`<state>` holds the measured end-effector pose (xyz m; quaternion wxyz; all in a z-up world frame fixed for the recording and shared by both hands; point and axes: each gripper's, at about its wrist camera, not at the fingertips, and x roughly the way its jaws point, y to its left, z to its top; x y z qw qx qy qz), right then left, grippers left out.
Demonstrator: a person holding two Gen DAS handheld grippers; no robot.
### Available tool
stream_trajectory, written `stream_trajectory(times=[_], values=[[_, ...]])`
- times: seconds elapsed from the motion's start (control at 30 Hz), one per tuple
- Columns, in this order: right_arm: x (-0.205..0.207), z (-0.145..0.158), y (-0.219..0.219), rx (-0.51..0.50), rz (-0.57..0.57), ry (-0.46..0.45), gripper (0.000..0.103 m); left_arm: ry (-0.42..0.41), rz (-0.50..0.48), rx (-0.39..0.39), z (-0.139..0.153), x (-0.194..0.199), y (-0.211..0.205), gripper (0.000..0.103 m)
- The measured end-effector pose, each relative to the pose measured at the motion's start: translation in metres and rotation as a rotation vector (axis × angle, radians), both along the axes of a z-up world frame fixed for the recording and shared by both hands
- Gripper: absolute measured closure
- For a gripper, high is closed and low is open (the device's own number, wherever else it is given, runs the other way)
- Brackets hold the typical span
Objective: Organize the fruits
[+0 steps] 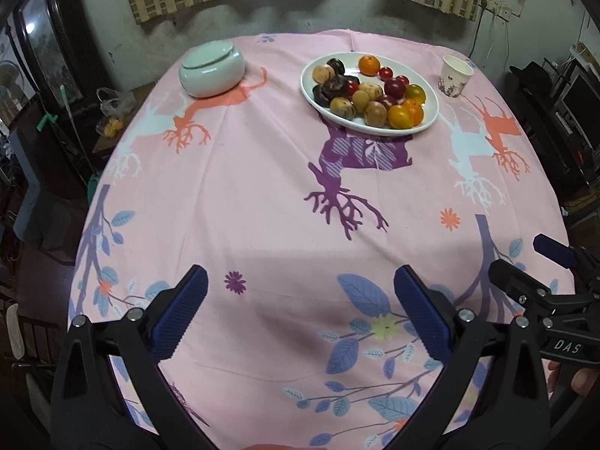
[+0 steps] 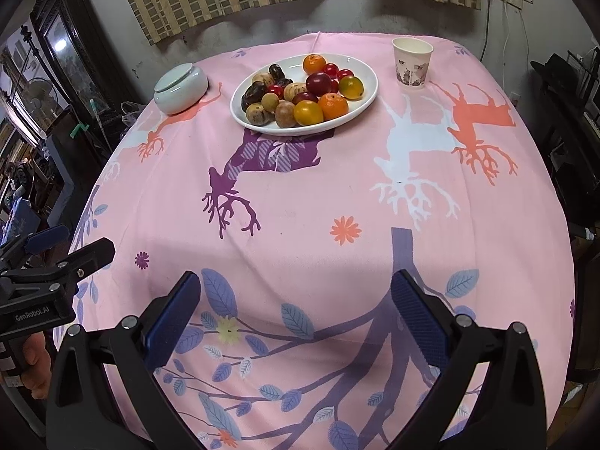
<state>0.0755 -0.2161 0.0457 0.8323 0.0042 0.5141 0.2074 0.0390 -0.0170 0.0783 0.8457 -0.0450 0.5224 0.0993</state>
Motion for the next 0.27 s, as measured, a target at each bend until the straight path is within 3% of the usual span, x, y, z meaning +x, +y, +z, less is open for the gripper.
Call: stream_trajectory(times=[0.27], values=[[0.0008,-0.0048,-0.0044,-0.007,-0.008,0.007,0.001,0.023,-0.026,-0.011,-0.0062,0.0019,-0.0038,0.002]])
